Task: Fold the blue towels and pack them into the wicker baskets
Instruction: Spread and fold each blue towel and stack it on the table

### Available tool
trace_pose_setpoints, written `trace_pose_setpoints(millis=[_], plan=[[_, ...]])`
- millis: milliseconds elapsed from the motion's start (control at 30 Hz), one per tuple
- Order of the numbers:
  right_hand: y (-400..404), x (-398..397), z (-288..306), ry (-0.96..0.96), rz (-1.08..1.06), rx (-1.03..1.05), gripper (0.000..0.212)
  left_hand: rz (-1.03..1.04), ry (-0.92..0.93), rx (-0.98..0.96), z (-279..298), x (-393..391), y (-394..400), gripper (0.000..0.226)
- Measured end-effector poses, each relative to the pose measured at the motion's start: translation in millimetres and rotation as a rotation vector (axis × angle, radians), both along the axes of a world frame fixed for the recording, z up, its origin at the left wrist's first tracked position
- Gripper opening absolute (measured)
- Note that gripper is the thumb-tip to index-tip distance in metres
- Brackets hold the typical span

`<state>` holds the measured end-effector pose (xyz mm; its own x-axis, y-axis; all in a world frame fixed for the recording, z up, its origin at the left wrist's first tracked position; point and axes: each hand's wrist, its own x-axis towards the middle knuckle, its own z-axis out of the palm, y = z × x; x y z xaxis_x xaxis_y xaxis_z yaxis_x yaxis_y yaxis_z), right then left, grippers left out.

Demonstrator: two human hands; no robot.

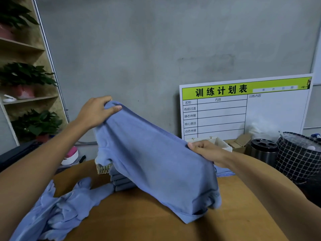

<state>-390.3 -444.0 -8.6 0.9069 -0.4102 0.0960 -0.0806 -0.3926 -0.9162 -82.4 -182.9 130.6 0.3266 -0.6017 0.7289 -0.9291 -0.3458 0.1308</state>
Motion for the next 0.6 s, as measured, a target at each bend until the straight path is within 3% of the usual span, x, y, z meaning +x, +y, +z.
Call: trace_pose_setpoints(millis=[133, 233, 467, 600], plan=[[-8.7, -11.4, 3.3, 0.015, 0.005, 0.026, 0.043, 0.169, -0.021, 0.07, 1.6, 13.5, 15.0, 0.066], [-19.9, -22.7, 27.1, -0.026, -0.029, -0.065, 0.043, 0.16, -0.005, 0.141, -4.9, 18.8, 27.8, 0.062], [-47.7, -41.1, 115.5, -0.112, -0.299, -0.648, 0.061, 0.016, 0.122, 0.147, -9.6, 6.7, 48.0, 0.044], [-49.7, -46.1, 131.2, -0.081, -0.399, -0.866, 0.064, -0.041, 0.19, 0.109, -18.3, -8.2, 45.8, 0.035]])
